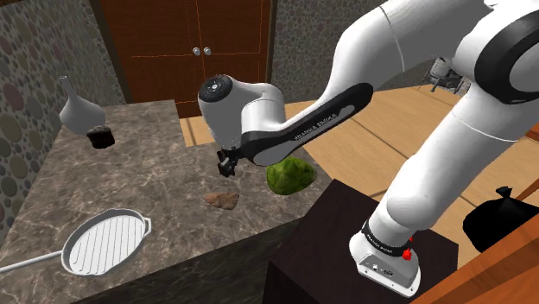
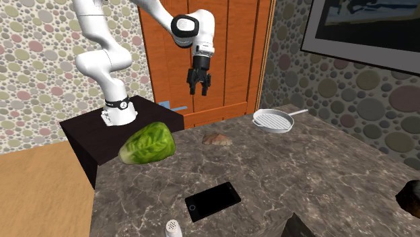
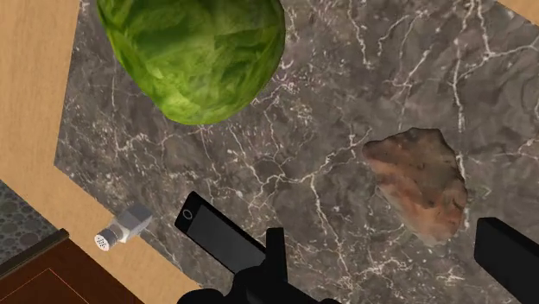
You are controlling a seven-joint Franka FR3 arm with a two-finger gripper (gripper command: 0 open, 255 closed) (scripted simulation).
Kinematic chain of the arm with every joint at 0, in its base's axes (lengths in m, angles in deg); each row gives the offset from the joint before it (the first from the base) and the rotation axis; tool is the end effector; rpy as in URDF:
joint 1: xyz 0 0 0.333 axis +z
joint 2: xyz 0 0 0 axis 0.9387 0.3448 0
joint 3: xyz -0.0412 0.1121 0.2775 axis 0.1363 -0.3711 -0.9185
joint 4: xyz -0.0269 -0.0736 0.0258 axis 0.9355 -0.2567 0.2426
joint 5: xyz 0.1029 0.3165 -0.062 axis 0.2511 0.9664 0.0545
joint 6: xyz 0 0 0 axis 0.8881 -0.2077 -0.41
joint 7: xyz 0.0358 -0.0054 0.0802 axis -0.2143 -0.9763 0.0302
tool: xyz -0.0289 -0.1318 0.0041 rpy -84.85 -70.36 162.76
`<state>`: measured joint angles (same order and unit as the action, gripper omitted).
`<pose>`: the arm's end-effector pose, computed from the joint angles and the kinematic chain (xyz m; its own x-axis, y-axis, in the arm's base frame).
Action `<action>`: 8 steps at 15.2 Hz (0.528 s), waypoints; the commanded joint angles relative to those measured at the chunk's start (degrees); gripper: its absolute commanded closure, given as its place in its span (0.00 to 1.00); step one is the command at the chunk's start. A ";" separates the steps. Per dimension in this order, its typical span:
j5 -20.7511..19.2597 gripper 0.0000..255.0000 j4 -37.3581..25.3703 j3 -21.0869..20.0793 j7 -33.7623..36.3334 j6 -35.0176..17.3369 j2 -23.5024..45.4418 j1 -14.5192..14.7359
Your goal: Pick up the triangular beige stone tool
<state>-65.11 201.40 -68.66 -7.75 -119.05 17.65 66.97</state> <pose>0.4075 0.1855 0.3664 0.9786 0.1625 0.1261 0.0999 -0.9114 0.3993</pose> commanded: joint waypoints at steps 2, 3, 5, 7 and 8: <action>-10.08 0.00 -4.26 -2.24 7.49 1.20 8.88 0.51; -13.32 0.00 -5.76 -2.38 9.66 1.92 11.86 1.11; -19.38 0.00 -8.95 -1.97 13.45 3.72 17.73 2.95; -24.74 0.00 -12.33 -0.94 16.45 5.72 23.40 5.29; -27.16 0.00 -14.09 -0.29 17.66 6.74 26.15 6.55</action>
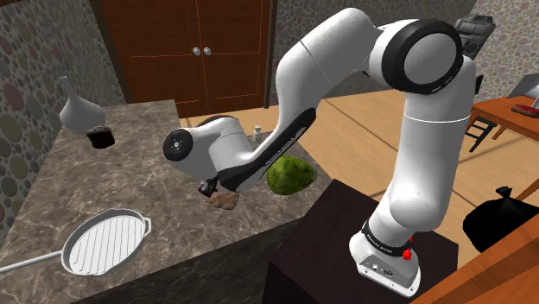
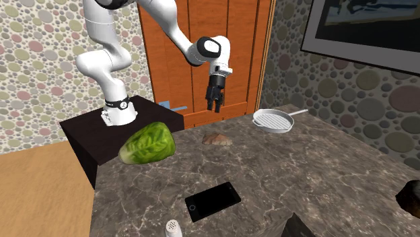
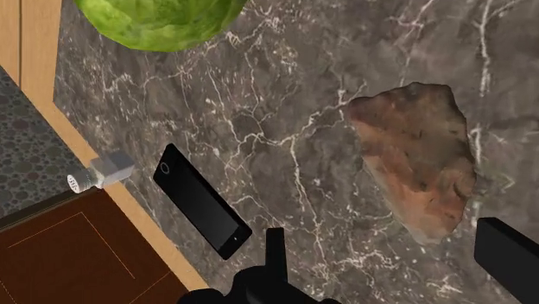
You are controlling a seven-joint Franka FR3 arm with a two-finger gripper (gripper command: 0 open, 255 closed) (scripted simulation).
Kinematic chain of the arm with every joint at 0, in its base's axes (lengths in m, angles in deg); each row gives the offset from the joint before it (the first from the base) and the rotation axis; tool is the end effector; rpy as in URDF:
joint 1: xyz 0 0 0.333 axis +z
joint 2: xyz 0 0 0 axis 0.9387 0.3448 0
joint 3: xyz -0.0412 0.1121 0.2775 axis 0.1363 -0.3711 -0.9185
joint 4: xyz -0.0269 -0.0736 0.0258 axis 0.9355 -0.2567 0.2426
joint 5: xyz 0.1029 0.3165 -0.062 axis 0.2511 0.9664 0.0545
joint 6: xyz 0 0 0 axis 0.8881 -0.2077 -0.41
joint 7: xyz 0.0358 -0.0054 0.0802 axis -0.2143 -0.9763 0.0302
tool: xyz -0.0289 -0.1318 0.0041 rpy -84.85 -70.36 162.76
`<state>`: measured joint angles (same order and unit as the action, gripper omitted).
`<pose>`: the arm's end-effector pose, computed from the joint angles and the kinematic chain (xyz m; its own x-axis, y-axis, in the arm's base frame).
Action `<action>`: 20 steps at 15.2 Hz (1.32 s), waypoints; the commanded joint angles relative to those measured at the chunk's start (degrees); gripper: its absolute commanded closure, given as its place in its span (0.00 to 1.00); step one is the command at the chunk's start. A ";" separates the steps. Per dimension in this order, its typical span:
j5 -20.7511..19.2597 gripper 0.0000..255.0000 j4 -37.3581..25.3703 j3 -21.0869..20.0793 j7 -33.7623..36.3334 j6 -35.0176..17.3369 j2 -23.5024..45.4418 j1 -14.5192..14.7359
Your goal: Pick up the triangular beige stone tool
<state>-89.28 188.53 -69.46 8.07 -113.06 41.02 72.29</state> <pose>0.4578 0.2335 0.2809 0.9549 0.2711 0.1211 0.1630 -0.8196 0.5492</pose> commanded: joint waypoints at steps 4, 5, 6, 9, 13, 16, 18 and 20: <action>-11.17 0.00 -8.68 3.68 5.01 4.62 13.26 6.48; -12.91 0.00 -10.67 4.52 5.45 5.51 15.79 7.77; -14.53 0.00 -12.71 5.39 5.77 6.36 18.30 9.04; -16.70 0.00 -15.53 6.72 6.36 7.14 21.99 10.79; -17.99 0.00 -16.47 7.54 7.81 6.42 24.51 11.39; -18.79 0.00 -17.16 8.06 8.70 5.96 26.16 11.78; -18.77 1.00 -17.25 8.05 8.67 6.01 26.20 11.81; -18.76 1.00 -17.29 8.05 8.64 6.03 26.21 11.82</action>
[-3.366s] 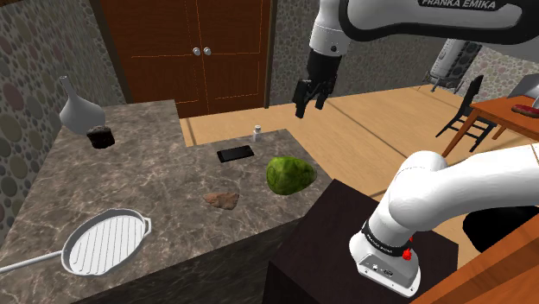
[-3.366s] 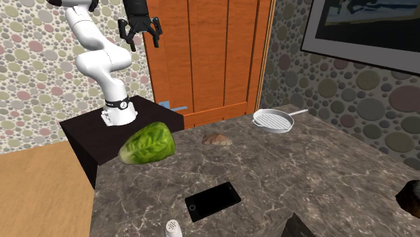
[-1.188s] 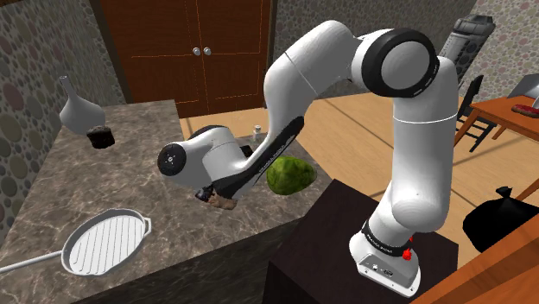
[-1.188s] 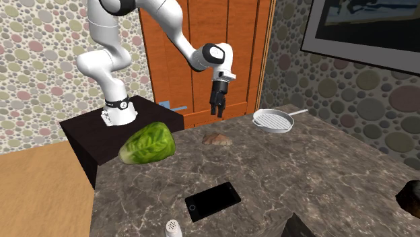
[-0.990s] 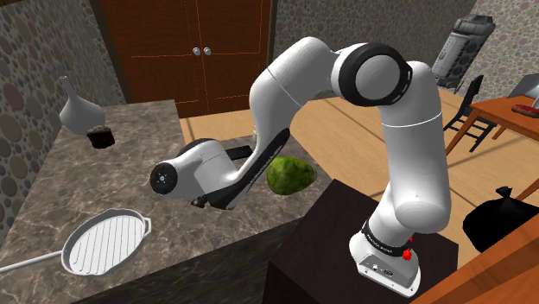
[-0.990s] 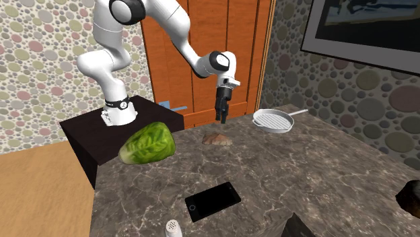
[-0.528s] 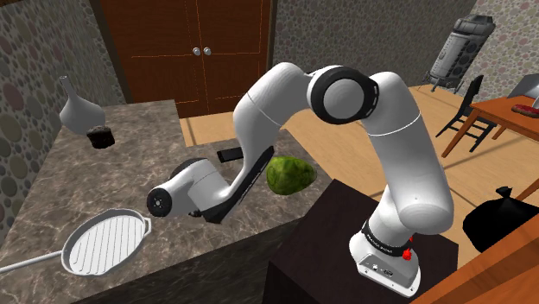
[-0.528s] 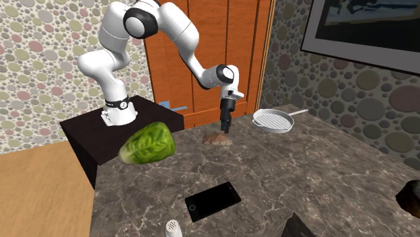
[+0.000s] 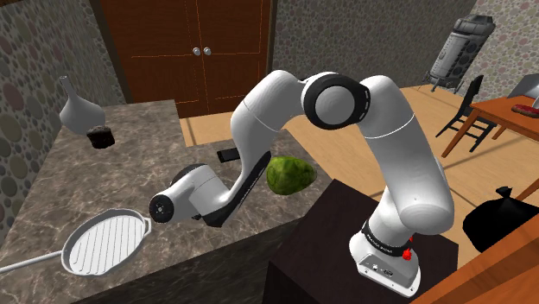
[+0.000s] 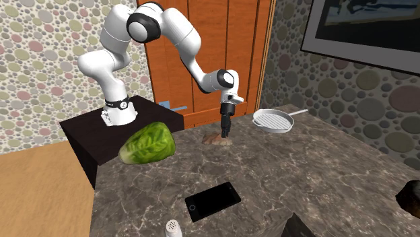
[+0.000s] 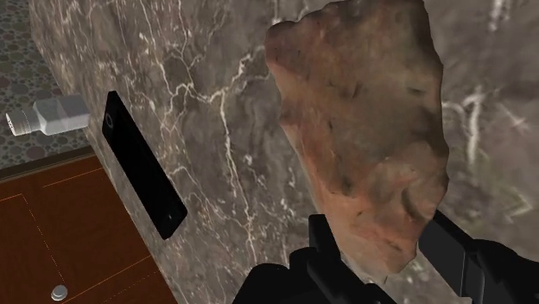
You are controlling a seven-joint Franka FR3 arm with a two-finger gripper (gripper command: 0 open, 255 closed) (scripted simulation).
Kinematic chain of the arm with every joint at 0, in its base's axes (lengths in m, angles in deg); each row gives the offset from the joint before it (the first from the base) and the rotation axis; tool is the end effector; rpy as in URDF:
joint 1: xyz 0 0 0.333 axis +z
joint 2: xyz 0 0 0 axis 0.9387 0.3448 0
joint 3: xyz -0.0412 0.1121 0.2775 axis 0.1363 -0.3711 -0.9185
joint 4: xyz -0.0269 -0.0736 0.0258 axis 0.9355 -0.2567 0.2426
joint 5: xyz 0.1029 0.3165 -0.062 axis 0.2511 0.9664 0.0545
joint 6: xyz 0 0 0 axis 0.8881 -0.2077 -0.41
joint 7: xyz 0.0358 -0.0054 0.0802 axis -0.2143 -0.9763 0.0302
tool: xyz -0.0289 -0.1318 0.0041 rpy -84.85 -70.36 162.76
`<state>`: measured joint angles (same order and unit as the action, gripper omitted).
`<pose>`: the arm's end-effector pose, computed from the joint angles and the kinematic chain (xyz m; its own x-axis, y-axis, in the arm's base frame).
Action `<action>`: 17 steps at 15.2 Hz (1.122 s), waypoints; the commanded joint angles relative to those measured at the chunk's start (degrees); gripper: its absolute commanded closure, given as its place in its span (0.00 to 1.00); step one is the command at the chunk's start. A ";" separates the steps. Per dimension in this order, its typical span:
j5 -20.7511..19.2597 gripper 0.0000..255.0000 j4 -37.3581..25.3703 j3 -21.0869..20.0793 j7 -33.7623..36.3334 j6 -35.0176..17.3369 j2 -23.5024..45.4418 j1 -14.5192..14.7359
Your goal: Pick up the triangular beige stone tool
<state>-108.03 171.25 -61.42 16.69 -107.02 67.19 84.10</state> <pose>0.5026 0.2707 0.1413 0.9193 0.3812 0.0975 0.2134 -0.6911 0.6906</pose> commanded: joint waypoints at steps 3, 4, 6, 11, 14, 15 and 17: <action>0.00 1.00 -0.01 0.01 0.01 -0.01 0.05 0.01; 0.00 1.00 -0.02 0.01 0.00 -0.01 0.05 0.01; 0.00 1.00 -0.05 0.01 0.00 0.00 0.07 0.02; 1.21 1.00 1.17 -0.80 -1.32 0.63 -2.56 -0.63; 2.19 1.00 1.84 -1.40 -2.42 1.18 -4.44 -1.08; 2.52 1.00 2.04 -1.60 -2.80 1.36 -5.06 -1.22; 3.19 1.00 2.42 -2.00 -3.57 1.74 -6.28 -1.51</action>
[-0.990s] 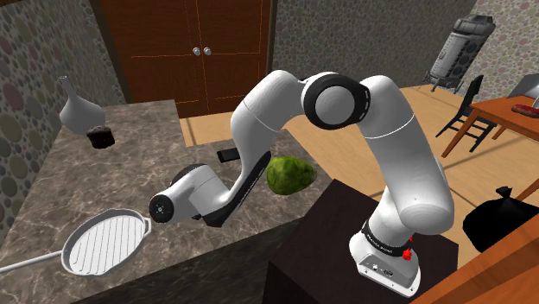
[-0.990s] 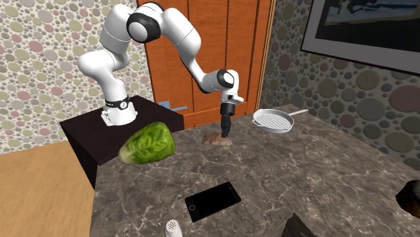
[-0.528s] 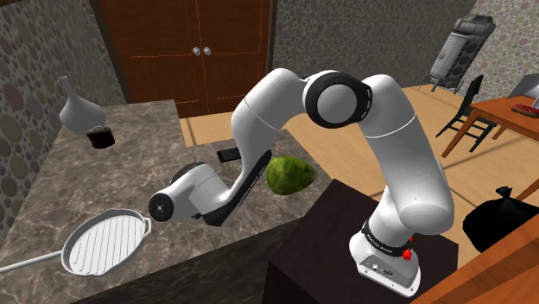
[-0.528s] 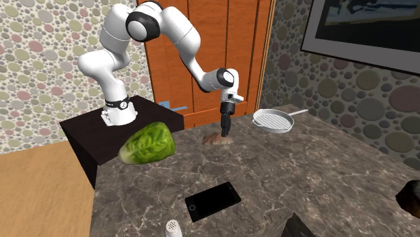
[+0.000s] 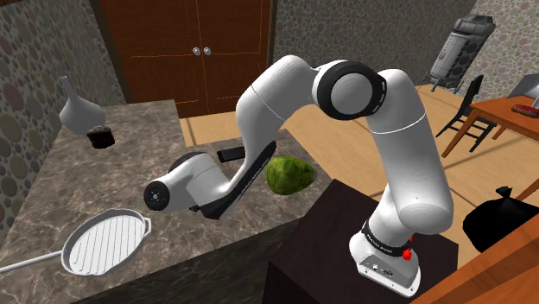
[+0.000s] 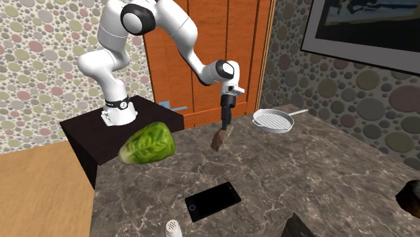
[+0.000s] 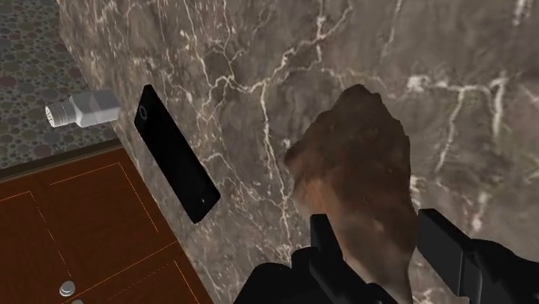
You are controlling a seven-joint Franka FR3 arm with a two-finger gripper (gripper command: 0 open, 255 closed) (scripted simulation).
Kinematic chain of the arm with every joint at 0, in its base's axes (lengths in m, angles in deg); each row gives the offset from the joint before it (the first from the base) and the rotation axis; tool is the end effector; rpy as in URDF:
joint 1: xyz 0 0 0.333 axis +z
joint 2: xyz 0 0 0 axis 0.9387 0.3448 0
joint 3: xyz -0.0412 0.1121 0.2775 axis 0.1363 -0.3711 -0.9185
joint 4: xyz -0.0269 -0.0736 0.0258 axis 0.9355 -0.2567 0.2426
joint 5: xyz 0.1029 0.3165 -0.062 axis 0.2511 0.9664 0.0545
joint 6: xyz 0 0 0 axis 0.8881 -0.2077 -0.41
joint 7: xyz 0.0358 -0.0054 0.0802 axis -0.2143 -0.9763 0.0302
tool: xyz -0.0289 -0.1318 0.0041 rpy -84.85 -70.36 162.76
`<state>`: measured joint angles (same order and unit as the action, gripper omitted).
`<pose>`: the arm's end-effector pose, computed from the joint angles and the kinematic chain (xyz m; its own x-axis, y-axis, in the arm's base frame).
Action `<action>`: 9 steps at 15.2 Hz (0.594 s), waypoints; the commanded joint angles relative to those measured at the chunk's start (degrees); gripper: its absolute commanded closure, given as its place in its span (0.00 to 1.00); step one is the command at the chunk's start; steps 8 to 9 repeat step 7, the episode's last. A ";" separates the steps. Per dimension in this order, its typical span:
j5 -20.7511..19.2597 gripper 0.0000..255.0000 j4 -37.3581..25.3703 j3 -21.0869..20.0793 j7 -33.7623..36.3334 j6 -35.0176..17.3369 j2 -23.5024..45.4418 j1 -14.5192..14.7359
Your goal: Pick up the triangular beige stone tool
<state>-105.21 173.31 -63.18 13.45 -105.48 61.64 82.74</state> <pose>0.5016 0.2696 0.1850 0.9193 0.3814 0.0973 0.2137 -0.6913 0.6902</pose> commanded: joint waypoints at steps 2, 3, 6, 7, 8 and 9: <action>1.04 1.00 0.68 -0.63 -1.12 0.59 -1.94 -0.43; 1.38 1.00 0.83 -0.82 -1.52 0.79 -2.54 -0.57; 2.12 1.00 1.11 -1.23 -2.39 1.22 -3.81 -0.86; 2.13 1.00 1.11 -1.23 -2.39 1.23 -3.81 -0.86; 2.13 1.00 1.11 -1.23 -2.39 1.23 -3.81 -0.86; 2.13 1.00 1.11 -1.23 -2.39 1.23 -3.81 -0.86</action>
